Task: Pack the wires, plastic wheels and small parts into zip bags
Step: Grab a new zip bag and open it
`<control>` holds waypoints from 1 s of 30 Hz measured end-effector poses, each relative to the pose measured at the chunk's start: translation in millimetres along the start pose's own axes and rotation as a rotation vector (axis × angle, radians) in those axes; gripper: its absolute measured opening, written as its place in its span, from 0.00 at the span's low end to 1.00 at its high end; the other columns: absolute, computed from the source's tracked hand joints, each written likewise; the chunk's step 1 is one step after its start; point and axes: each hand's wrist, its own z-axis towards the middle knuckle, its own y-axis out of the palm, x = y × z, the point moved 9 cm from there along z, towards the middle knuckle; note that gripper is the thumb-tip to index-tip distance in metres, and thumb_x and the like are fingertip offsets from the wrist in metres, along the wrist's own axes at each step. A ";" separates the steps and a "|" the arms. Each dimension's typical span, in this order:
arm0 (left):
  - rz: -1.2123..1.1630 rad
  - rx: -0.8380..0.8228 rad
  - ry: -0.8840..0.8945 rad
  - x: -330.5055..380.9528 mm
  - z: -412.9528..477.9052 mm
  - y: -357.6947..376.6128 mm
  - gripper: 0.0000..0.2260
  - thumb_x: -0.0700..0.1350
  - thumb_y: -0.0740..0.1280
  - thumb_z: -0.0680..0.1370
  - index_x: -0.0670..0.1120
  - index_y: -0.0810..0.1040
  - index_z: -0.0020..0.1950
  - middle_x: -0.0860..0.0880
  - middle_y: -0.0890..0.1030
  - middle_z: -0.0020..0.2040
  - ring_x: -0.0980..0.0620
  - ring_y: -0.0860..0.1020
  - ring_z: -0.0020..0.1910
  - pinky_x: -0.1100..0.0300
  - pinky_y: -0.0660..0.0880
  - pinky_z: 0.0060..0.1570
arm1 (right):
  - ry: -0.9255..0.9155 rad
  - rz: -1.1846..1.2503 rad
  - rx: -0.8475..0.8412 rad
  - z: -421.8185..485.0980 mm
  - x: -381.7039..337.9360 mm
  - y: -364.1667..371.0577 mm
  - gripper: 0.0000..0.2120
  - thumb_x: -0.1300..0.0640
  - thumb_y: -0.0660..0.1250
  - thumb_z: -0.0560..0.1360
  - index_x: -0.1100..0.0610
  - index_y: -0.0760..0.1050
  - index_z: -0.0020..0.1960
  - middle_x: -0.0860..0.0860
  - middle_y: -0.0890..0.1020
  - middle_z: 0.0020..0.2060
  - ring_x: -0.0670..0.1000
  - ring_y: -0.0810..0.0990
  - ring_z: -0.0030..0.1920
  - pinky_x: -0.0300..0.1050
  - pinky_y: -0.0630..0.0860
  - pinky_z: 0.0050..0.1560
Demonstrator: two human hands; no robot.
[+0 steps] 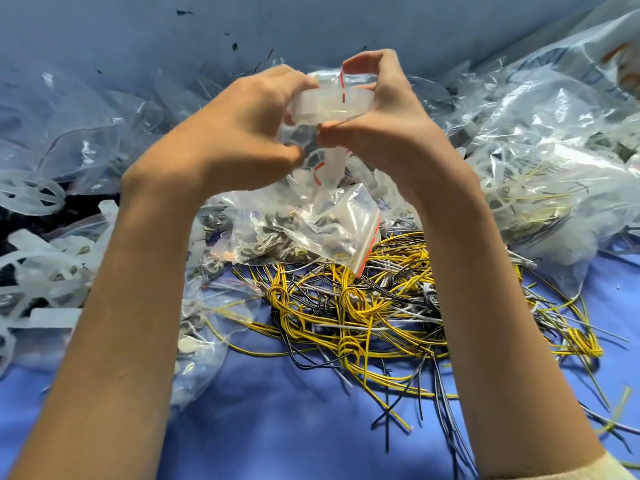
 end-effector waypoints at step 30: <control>-0.199 0.279 0.018 24.5 -3.2 -18.8 0.24 0.30 0.57 0.68 0.44 0.75 0.62 0.51 0.79 0.51 0.57 0.78 0.47 0.69 0.73 0.41 | 0.014 0.311 -0.148 -15.8 -18.4 18.0 0.20 0.63 0.64 0.78 0.67 0.63 0.67 0.63 0.78 0.56 0.50 0.83 0.36 0.44 0.81 0.41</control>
